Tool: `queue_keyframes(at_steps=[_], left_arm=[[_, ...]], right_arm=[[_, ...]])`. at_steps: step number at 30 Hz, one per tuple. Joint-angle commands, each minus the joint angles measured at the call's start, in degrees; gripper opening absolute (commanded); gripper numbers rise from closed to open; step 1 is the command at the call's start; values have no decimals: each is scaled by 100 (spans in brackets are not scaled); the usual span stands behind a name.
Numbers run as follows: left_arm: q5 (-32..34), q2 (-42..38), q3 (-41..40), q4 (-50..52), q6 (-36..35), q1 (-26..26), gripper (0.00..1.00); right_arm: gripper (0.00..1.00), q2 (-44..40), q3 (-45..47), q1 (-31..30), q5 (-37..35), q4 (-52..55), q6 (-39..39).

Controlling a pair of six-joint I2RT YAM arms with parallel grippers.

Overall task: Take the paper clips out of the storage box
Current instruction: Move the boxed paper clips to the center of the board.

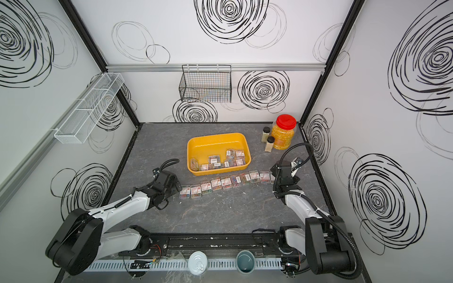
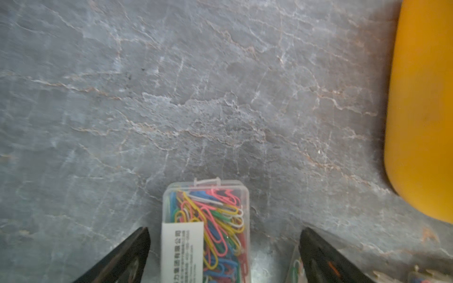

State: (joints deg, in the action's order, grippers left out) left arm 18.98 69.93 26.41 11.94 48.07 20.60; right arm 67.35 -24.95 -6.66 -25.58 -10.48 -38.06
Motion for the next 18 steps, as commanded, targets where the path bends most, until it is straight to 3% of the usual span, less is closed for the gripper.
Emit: queue_keyframes(at_steps=[1, 4, 11, 18], left_arm=[[163, -102, 167, 26, -71, -265, 99], [97, -155, 114, -85, -96, -350, 99], [4, -112, -58, -262, -44, -332, 79], [-33, -120, -176, -371, -38, -156, 72]], right_arm=[[92, -5, -21, -38, -78, 52, 15], [92, -72, 32, -33, -88, 8, 3], [92, 102, -88, -42, -71, 55, 10], [92, 46, -54, -61, -109, 57, 1]])
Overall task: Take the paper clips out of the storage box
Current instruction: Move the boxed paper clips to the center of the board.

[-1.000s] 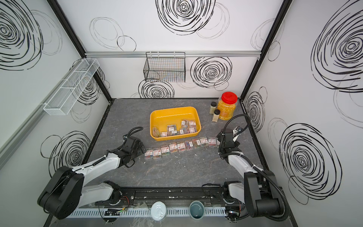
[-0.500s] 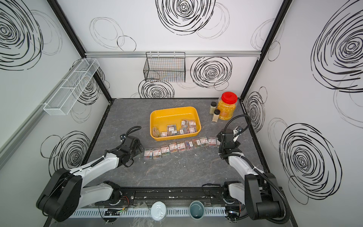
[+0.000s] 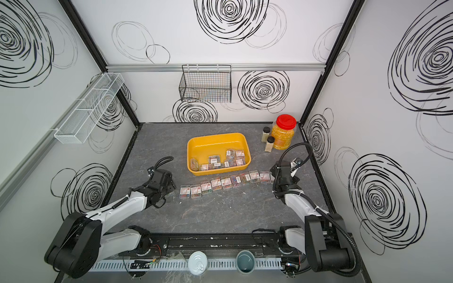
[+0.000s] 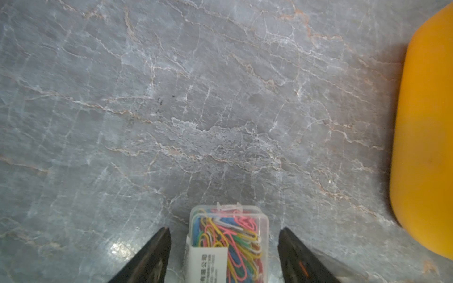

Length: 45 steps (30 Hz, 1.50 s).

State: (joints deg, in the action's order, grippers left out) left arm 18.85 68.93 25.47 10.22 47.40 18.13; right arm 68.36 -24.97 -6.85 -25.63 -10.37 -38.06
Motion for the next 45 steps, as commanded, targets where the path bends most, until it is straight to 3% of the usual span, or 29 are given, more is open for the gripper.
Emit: queue_keyframes(at_steps=[1, 14, 23, 28, 33, 40, 45], left_arm=[[-15, -11, -86, -196, 54, 131, 70], [187, 109, -175, -331, 463, 829, 56], [380, -312, -371, -23, 625, 1053, 47], [408, -630, -502, 185, 581, 1053, 48], [244, -861, -587, 169, 546, 1054, 59], [125, -888, -584, 101, 505, 1089, 66], [18, -1047, -484, 80, 350, 681, 67]], right_arm=[[92, -63, -43, -36, -97, 40, 14], [92, -44, -63, -54, -131, 72, 12], [92, -15, -87, -60, -118, 85, 22], [92, -96, -28, -72, -127, 54, 17], [92, -61, -45, -66, -122, 49, 30], [93, -74, -56, -95, -160, 81, 16], [93, -92, -34, -106, -147, 58, 31]])
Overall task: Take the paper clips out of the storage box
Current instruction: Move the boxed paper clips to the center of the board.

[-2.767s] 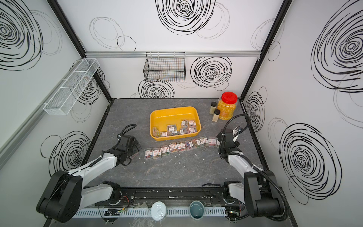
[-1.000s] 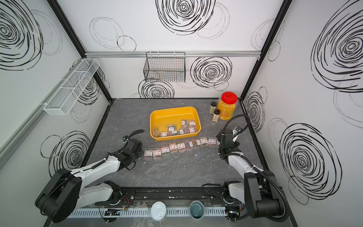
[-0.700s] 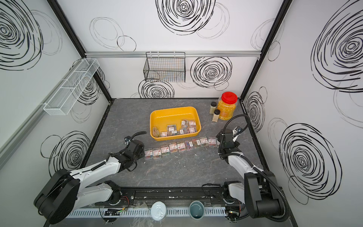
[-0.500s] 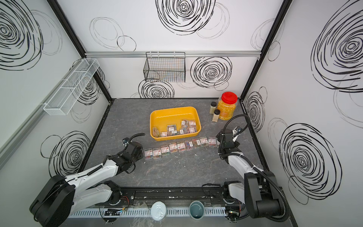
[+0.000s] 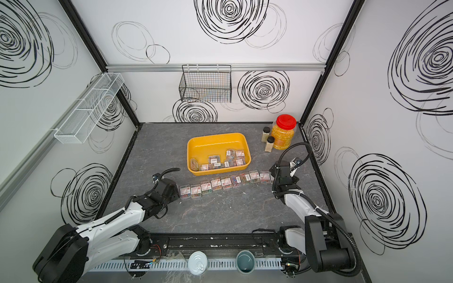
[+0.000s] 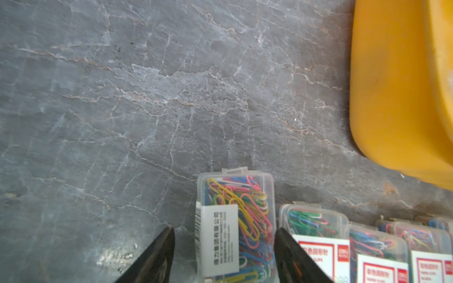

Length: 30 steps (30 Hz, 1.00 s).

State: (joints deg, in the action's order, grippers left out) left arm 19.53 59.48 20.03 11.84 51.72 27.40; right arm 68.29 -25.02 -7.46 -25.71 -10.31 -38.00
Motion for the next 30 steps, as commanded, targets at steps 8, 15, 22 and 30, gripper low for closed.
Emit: queue_keyframes(at_steps=[8, 15, 22, 30], left_arm=[[-333, 311, 315, -392, -367, -898, 68], [-423, 674, 433, -527, -530, -830, 65], [-81, 670, 365, -315, -466, -821, 65], [39, 868, 423, -377, -470, -863, 63]], right_arm=[[93, -52, -65, -55, -162, 87, 27], [93, -63, -51, -105, -140, 7, 83], [94, -592, 126, -589, 198, -347, 415], [95, -1144, -199, -2694, -48, -548, 1148]])
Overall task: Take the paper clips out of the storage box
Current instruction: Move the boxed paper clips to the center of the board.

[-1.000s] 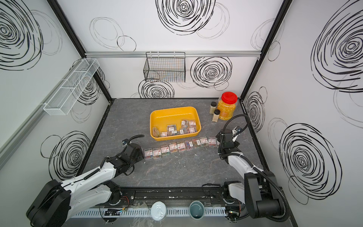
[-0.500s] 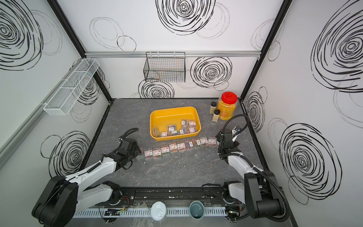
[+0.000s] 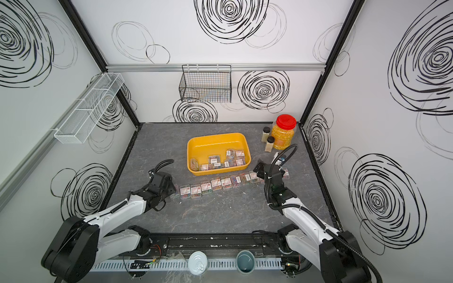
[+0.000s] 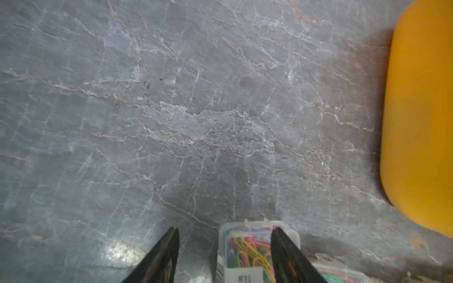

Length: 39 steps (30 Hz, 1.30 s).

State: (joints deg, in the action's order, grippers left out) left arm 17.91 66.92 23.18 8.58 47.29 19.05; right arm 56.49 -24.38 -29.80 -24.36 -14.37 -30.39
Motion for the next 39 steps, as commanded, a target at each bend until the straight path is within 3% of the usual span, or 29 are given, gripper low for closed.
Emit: queue_keyframes(at_steps=[1, 5, 11, 20, 28, 39], left_arm=[[171, 182, 134, -110, -60, -32, 63], [122, 506, 308, -146, -106, -24, 61], [135, 556, 422, -71, -73, 275, 59], [274, -32, 69, -37, 280, 467, 61], [-337, -145, -235, -695, 618, 544, 64], [-453, -579, -377, -510, 728, 724, 67]], right_arm=[[94, 148, -405, -696, -259, -57, 431], [93, 724, -933, -1305, -380, 174, 585], [92, 1529, -1517, -1706, -124, 210, 633], [90, 2581, -2234, -1904, 457, -63, 593], [83, 3698, -3089, -1967, 1017, -143, 414], [83, 5093, -4272, -1983, 1376, -65, 262]])
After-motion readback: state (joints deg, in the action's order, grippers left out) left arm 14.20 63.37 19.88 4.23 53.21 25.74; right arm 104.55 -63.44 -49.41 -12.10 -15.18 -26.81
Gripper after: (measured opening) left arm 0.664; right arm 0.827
